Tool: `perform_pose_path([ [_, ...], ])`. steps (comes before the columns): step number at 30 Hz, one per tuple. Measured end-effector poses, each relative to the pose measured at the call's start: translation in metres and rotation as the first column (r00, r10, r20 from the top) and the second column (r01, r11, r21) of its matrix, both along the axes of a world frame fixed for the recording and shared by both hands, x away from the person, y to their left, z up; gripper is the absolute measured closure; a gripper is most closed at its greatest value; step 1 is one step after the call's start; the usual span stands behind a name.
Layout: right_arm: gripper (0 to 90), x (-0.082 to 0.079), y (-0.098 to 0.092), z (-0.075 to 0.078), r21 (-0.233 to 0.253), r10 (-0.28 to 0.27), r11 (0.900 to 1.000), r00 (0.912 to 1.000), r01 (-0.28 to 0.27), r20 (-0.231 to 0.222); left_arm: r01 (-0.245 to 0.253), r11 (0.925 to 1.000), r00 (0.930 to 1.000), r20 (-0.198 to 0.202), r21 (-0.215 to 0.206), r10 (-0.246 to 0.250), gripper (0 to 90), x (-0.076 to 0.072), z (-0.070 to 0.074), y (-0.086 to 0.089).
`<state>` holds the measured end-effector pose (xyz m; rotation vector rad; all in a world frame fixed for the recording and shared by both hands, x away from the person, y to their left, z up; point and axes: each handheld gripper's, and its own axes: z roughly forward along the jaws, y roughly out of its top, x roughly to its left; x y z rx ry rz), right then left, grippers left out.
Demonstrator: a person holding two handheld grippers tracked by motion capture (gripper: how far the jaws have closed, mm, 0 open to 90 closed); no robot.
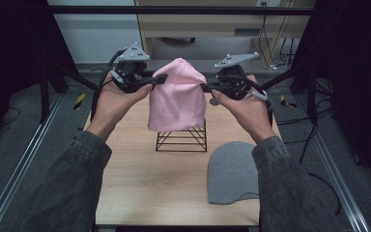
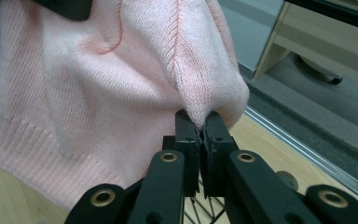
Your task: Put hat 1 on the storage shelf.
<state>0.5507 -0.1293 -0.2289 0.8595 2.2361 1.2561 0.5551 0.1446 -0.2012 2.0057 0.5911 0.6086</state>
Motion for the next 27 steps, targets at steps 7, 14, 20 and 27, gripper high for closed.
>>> perform_pose_path([
  [7, 87.1, 0.018, -0.006, 0.005, 0.015, -0.029, 0.999, 0.9996, 0.029, 0.007, -0.013, 0.9999, 0.9998, 0.017, -0.005, 0.013, 77.6, 0.018, 0.011, -0.007],
  [14, 86.9, 0.026, -0.005, 0.001, 0.004, -0.050, 0.999, 0.9987, 0.050, 0.013, -0.026, 0.9996, 0.9995, 0.018, -0.010, 0.026, 77.1, 0.034, 0.001, -0.007],
  [20, 86.7, 0.034, -0.002, -0.009, -0.013, -0.057, 0.998, 0.9984, 0.057, 0.009, -0.028, 0.9995, 0.9995, 0.014, -0.013, 0.029, 77.0, 0.048, -0.012, -0.008],
  [27, 86.4, 0.040, 0.001, -0.023, -0.027, -0.063, 0.998, 0.9980, 0.062, -0.009, -0.037, 0.9993, 0.9992, 0.015, 0.000, 0.037, 76.7, 0.059, -0.029, -0.009],
])
